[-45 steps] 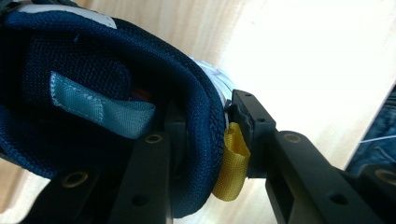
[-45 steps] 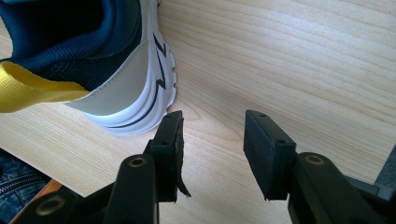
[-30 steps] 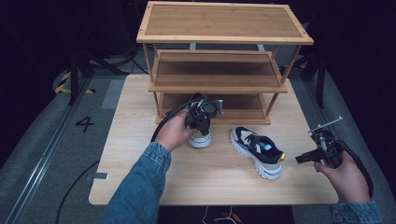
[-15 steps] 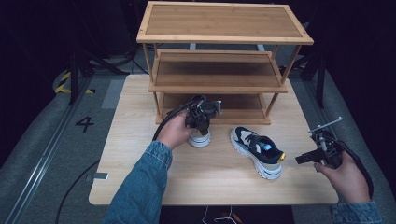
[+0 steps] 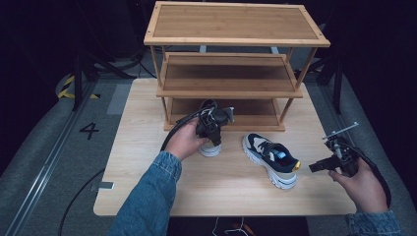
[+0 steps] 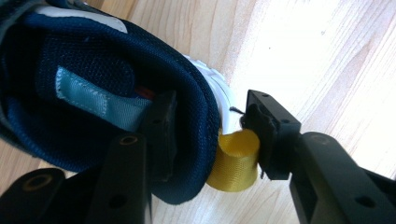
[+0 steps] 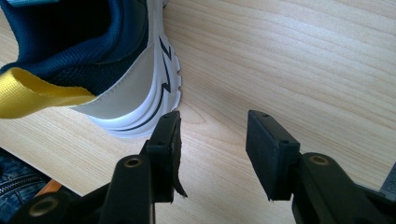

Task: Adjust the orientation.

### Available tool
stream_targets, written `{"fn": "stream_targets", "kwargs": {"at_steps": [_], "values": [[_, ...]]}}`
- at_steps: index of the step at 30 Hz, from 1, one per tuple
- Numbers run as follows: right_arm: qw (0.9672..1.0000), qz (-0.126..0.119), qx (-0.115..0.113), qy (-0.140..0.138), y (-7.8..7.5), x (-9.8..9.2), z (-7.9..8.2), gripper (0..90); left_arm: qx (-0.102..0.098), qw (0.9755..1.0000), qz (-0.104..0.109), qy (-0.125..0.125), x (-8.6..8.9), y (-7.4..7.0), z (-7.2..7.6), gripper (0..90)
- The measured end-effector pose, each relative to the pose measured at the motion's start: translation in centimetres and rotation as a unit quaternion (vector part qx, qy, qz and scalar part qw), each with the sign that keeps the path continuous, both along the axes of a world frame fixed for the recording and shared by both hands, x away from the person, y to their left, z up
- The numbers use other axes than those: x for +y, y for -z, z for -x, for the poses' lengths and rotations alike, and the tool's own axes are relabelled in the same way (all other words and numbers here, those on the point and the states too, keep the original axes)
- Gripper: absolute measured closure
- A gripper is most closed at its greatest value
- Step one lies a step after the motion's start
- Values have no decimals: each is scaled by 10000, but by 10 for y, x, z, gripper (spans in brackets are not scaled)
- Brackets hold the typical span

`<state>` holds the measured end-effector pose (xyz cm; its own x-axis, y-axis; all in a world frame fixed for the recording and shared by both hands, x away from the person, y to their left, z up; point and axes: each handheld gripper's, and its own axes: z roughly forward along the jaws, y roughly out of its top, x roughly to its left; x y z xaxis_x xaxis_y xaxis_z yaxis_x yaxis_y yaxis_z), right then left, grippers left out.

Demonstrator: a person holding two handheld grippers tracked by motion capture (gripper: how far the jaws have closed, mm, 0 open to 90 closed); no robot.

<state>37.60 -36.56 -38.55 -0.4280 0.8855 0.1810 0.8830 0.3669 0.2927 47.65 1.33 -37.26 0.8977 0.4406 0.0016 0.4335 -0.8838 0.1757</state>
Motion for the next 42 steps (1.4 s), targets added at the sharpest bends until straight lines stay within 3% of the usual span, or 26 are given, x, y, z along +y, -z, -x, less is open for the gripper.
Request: {"fn": "stream_targets", "kwargs": {"at_steps": [4, 6, 10, 14, 18, 21, 26, 30, 32, 36, 42], "values": [[10000, -11, -7, -30, 0, 1, -1, 555, -126, 9998, 95, -104, 5, -8, 4, 479], [10000, -8, -4, -18, 0, 2, -1, 554, -38, 9990, 325, -296, 10, -17, 6, 473], [10000, 4, 35, -66, 1, 5, -3, 554, -7, 9975, 459, -534, 17, -32, 12, 509], [10000, -8, 6, -69, 1, 6, -4, 554, -156, 9957, 652, -638, 26, -45, 23, 521], [9999, -15, 25, -98, 1, 8, -7, 556, 78, 9914, 855, -989, 34, -51, 35, 537], [9999, -31, 24, -134, 1, 11, -9, 558, 128, 9917, 729, -1049, 38, -50, 45, 560], [9998, -33, 19, -201, 1, 16, -12, 561, 221, 9905, 732, -1144, 41, -41, 56, 645], [9997, -53, -1, -227, 0, 16, -13, 561, 416, 9894, 676, -1219, 37, -19, 58, 686], [9997, -59, -11, -238, -1, 17, -13, 564, 443, 9902, 606, -1181, 34, -8, 55, 724], [9998, -44, -1, -207, -1, 16, -12, 566, 462, 9875, 726, -1324, 31, 6, 50, 807], [9999, -58, -13, -146, 0, 10, -9, 568, 404, 9825, 794, -1639, 30, 18, 41, 862]]}}
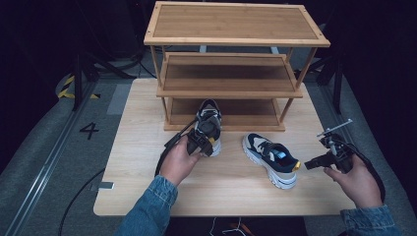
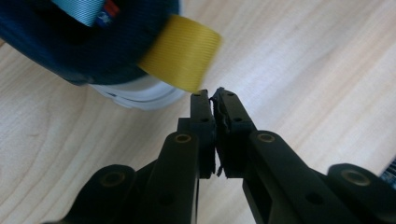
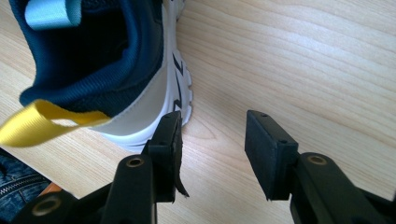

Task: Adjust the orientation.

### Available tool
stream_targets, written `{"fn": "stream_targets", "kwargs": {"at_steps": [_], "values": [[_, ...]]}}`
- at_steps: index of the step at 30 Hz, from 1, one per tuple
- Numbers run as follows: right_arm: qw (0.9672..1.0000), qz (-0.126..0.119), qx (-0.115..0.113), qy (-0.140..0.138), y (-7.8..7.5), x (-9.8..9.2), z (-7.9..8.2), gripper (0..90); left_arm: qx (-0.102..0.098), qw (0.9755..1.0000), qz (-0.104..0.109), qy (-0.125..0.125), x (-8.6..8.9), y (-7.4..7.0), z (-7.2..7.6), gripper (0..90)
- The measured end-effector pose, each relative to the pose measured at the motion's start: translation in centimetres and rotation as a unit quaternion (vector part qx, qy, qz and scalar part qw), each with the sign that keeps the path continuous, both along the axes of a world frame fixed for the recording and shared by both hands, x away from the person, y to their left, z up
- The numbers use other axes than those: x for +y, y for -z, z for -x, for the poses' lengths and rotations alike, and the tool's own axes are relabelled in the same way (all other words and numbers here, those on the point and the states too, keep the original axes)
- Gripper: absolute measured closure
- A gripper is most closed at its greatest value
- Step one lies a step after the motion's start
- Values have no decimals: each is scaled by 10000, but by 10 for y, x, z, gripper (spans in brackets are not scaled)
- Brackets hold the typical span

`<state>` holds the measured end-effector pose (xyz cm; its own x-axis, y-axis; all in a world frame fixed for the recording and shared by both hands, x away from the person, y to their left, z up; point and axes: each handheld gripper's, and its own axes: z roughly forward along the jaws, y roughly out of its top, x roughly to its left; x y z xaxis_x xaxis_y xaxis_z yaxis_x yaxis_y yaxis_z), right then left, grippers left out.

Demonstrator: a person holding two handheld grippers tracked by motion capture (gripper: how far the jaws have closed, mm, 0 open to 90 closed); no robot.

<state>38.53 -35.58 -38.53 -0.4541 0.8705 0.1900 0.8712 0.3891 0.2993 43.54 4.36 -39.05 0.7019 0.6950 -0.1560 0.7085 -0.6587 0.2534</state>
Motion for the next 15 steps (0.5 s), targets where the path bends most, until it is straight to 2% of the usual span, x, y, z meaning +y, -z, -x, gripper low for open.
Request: {"fn": "stream_targets", "kwargs": {"at_steps": [4, 5, 7, 9, 12, 15], "values": [[10000, -8, 15, 82, 0, -5, 4, 569, -125, 9998, -41, -134, 4, -3, -8, 882], [9999, 3, 10, 104, -1, -5, 5, 569, -173, 9996, -30, -201, 5, -4, -10, 884], [9999, 0, 12, 133, -1, -7, 7, 569, -125, 9996, 59, -240, 7, -8, -14, 893], [9999, -4, 5, 146, -1, -9, 8, 570, -187, 9995, 89, -226, 7, -11, -16, 893], [9998, 12, 16, 187, -1, -11, 10, 569, -324, 9991, -44, -276, 6, -14, -19, 893], [9998, 12, 32, 209, 0, -12, 11, 568, -372, 9987, 40, -344, 11, -17, -26, 890]]}}
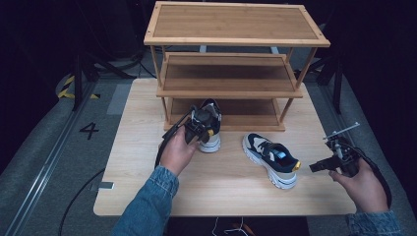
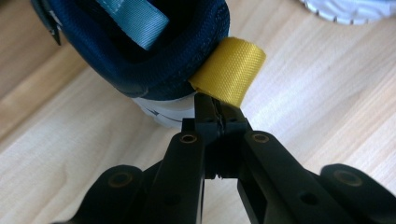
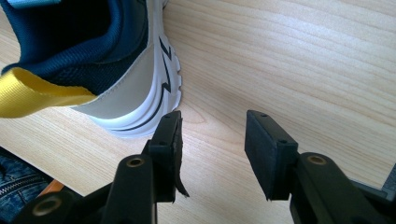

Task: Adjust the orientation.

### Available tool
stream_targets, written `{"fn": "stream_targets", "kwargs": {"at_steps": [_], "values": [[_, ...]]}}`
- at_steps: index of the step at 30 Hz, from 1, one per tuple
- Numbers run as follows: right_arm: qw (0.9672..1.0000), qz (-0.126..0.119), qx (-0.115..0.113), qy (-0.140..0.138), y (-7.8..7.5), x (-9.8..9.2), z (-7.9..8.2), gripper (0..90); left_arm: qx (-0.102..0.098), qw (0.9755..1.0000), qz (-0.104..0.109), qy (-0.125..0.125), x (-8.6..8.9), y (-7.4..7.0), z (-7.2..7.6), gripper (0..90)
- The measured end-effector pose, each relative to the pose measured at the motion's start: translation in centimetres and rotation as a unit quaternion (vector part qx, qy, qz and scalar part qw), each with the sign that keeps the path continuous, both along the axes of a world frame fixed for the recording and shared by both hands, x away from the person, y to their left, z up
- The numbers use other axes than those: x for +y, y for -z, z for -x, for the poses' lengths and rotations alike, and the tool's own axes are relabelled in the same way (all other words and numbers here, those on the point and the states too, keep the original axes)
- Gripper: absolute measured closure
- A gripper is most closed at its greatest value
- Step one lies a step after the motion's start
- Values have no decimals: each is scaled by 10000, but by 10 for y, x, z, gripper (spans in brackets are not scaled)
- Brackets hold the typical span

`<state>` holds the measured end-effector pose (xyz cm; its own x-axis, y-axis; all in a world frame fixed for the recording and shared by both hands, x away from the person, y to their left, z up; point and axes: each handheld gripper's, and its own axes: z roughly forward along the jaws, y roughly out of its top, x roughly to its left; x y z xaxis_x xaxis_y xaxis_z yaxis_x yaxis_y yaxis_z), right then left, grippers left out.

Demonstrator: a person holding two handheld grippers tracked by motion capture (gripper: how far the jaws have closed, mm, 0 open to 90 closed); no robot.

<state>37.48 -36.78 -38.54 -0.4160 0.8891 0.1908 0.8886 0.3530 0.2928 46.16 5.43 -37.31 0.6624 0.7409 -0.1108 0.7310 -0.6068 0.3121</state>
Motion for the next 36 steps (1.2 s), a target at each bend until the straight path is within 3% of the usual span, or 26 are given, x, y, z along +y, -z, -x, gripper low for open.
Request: {"fn": "stream_targets", "kwargs": {"at_steps": [3, 5, 8, 11, 13, 18, 21, 22, 23, 25, 29, 33, 36], "values": [[10000, -9, 6, 13, 0, -1, 1, 568, -35, 9999, 26, -127, 4, -2, -8, 884], [10000, -14, 0, 13, 0, -1, 1, 568, -9, 9999, -46, -134, 4, -2, -15, 877], [10000, -19, -20, 24, -1, -2, 1, 568, 8, 9999, 85, -104, 1, -4, -20, 883], [10000, -19, -8, 28, 0, -2, 1, 568, 1, 10000, 46, -75, -2, -5, -21, 883], [10000, -9, -11, 3, 1, -2, 0, 568, -128, 9998, 81, -95, -4, -8, -22, 881], [10000, -21, -4, 0, 0, -1, 0, 568, -108, 9997, 120, -187, -8, -6, -31, 882], [10000, -23, -2, 15, 1, -2, 0, 568, -210, 9994, 194, -190, -9, -5, -37, 881], [10000, -24, 5, 18, 1, -2, -1, 568, -302, 9994, 75, -123, -10, -5, -38, 881], [10000, -28, 17, 14, 1, -3, -1, 568, -411, 9991, -60, -93, -13, -5, -37, 876], [10000, -17, -1, 1, 2, -2, -1, 568, -469, 9988, -66, -96, -16, -5, -37, 864], [10000, -27, -22, -29, 0, -1, 0, 569, -361, 9991, 145, -173, -15, -4, -34, 824], [10000, -27, -50, -14, -2, 0, 1, 569, -438, 9988, 159, -170, -14, -4, -23, 824], [10000, -18, -20, -18, -1, 1, 0, 569, -468, 9987, 143, -131, -17, 4, -14, 824]]}}
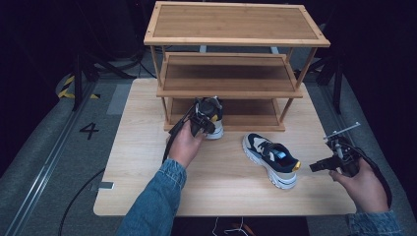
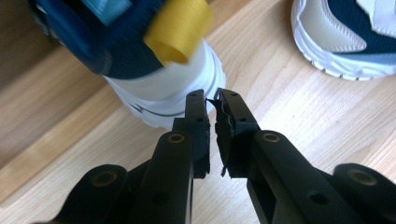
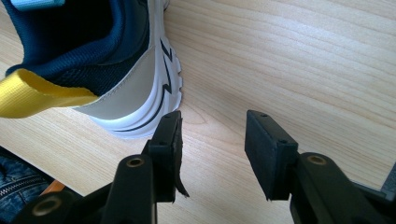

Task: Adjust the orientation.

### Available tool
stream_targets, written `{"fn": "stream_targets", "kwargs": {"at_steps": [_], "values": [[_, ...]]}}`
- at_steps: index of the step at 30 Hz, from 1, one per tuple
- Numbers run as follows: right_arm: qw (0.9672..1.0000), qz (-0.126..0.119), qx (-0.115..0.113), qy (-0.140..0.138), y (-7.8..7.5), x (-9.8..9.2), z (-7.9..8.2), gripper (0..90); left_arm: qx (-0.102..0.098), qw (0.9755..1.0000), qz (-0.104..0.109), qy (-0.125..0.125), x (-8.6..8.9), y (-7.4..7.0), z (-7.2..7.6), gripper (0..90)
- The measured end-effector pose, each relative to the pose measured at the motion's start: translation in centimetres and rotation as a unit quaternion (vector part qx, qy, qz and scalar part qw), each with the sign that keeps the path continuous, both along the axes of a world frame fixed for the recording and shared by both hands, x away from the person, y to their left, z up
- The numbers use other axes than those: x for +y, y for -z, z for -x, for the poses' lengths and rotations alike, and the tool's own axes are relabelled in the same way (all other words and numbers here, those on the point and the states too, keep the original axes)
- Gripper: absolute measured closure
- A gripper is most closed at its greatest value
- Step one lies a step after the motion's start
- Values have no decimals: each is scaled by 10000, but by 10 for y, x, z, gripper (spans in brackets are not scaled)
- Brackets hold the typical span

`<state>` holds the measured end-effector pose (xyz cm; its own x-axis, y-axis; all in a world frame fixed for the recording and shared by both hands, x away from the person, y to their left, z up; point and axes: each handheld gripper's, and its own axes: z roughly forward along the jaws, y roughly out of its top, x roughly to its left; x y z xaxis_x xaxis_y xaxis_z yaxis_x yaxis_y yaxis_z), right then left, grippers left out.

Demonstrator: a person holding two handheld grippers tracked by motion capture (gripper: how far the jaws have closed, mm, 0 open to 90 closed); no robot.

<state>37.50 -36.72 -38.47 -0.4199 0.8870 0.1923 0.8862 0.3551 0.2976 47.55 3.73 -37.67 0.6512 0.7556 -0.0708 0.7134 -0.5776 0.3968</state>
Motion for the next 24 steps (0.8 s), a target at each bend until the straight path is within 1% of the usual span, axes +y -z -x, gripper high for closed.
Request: {"fn": "stream_targets", "kwargs": {"at_steps": [2, 4, 5, 7, 8, 9, 10, 11, 13, 14, 17, 18, 19, 23, 24], "values": [[10000, 15, 3, -28, 1, 2, -1, 569, 20, 10000, -22, -14, -1, 7, -1, 825], [10000, 23, 8, -35, 1, 3, -1, 569, 48, 9999, 13, -111, -1, 14, -4, 825], [10000, 23, 8, -35, 1, 3, -1, 569, 48, 9999, 13, -111, -1, 14, -4, 824], [10000, 21, 12, -31, 1, 3, 0, 569, -35, 9998, 62, -198, -2, 19, -7, 823], [10000, 23, 4, -25, 1, 2, -1, 569, -67, 9993, 250, -266, 1, 21, -11, 836], [10000, 19, -1, -29, 2, 1, -1, 569, -67, 9993, 250, -266, 1, 21, -11, 836], [10000, 19, 13, 2, 2, 0, 0, 569, -71, 9989, 285, -355, 1, 21, -14, 836], [10000, 13, 18, 0, 2, 0, -1, 569, -71, 9989, 285, -355, 1, 21, -14, 837], [10000, 4, 16, 10, 2, -1, 0, 569, -237, 9989, 113, -395, -3, 23, -16, 835], [10000, 0, 18, 2, 2, -1, 0, 569, -283, 9988, 120, -388, -5, 24, -19, 832], [10000, 1, -1, 2, 1, -1, 1, 569, -297, 9987, 158, -382, -6, 26, -21, 792], [10000, -6, -1, 4, 1, -2, 1, 569, -388, 9986, 108, -328, -8, 27, -23, 792], [10000, -8, -1, 4, 1, -2, 1, 569, -429, 9985, 76, -324, -8, 27, -23, 790], [10000, -11, 6, 5, 1, -3, 1, 569, -485, 9976, 121, -475, -4, 31, -28, 790], [10000, -2, 1, 0, 2, -3, 1, 569, -457, 9975, 168, -504, -2, 31, -29, 790]]}}
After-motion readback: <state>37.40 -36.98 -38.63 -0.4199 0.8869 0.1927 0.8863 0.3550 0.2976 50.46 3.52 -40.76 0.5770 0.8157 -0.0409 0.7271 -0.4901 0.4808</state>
